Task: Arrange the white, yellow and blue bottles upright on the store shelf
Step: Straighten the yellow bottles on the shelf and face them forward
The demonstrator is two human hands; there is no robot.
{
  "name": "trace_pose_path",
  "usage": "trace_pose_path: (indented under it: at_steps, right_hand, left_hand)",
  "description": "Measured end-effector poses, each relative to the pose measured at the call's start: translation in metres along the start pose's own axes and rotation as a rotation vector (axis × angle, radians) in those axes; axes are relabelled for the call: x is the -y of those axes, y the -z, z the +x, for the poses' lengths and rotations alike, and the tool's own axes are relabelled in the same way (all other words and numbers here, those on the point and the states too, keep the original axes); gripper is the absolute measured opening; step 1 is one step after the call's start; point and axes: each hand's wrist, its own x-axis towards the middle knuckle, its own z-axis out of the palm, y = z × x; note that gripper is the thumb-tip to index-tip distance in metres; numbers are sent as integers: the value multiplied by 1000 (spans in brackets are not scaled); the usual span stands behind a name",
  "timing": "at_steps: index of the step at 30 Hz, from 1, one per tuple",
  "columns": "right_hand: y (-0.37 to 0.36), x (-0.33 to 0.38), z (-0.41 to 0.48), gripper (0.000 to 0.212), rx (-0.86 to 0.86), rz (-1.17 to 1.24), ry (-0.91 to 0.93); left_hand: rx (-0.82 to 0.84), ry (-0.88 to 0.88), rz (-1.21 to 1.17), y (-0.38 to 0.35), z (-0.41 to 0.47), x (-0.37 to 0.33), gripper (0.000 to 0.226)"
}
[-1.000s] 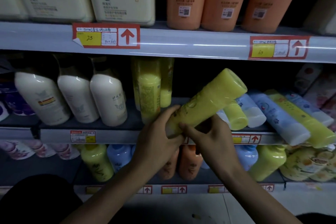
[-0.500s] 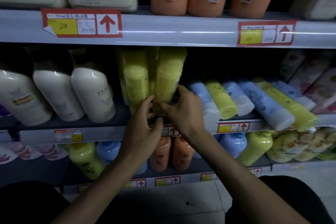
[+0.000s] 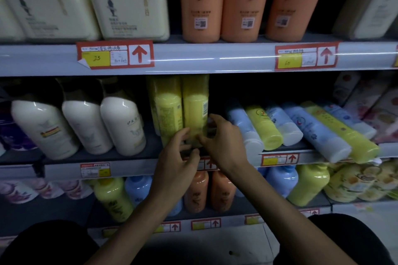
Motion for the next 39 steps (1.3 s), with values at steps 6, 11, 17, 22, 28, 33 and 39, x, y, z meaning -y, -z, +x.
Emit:
trace_pose_path:
  at_steps: [6,11,17,22,28,33,39]
  right_hand:
    - [47,-29,-10,36,-156,-121,81]
    - [96,-53,-14,35,-257,-263,-85]
    - [113,-90,-13,54,-123,-374,-239]
    - [111,-101,-16,57,-81,-378,-280]
    - [99,-96,-16,58,-106,-260,-356]
    - [93,-89,-16,62,-129,-153,-456]
    - [103,-75,-27,57,-163,49,-554]
  left_hand:
    - [48,-95,38,-9,-12,-13,40]
    - [124,-191,46,-27,-20,-30,32]
    - [141,-360,120,-65,-5,-39,32]
    - [152,-454,379,-98,10,-44,49]
    - [105,-413,383,-115,12,-24,49]
    - [97,-403,406,-121,9,-17,55]
    - [59,-399,375,-118,5,-18,55]
